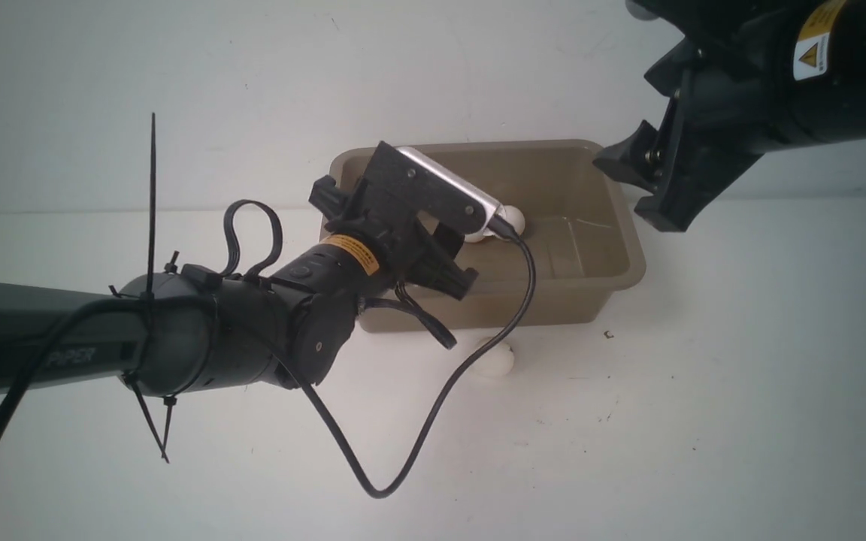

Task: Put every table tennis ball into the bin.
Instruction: Use the left arm to put the table tennis ball into the box, then use the left arm to clamp the table tennis ball closest to it

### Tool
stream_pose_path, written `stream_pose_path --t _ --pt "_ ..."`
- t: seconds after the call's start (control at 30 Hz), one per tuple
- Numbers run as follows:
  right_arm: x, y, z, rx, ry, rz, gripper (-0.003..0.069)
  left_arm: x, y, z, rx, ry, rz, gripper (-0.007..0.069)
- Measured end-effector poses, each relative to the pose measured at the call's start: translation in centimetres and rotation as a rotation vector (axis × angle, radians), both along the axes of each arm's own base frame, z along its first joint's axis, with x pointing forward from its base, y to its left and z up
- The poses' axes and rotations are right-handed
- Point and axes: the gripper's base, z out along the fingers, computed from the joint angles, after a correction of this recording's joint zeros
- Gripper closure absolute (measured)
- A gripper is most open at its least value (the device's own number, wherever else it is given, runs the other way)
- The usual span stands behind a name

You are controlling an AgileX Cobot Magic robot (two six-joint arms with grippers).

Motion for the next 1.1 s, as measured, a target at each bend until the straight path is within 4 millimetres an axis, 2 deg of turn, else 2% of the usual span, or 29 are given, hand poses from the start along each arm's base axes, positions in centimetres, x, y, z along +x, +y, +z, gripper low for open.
stream_pose_path --t 0.17,0.27,0.33,0.47,0.6,0.7,0.87,1.1 --pt "0.0 0.0 0.0 0.000 0.000 0.000 0.0146 -0.4 0.0 -0.4 -0.006 0.114 0.003 0.0198" --pt "0.0 0.0 0.0 0.000 0.001 0.000 0.0146 -1.4 0.3 -0.5 -0.031 0.294 0.017 0.0213" --pt "0.0 0.0 0.0 0.000 0.001 0.000 0.0146 -1.9 0.4 -0.1 -0.027 0.351 0.017 0.0218" --pt "0.0 0.0 0.0 0.000 0.001 0.000 0.0146 -3.8 0.7 2.1 -0.019 0.451 0.002 0.0219" --pt "0.0 0.0 0.0 0.000 0.001 0.000 0.0146 -6.2 1.3 5.9 -0.034 0.473 -0.030 0.0219" --pt "0.0 0.0 0.0 0.000 0.001 0.000 0.0146 -7.3 1.7 7.0 -0.031 0.511 -0.038 0.0219" --pt "0.0 0.0 0.0 -0.005 -0.003 -0.001 0.0146 -8.3 1.6 6.8 -0.002 0.591 -0.062 0.0219" --pt "0.0 -0.1 0.0 -0.010 -0.006 -0.001 0.0146 -10.0 -0.7 6.1 0.145 0.558 -0.221 0.0219"
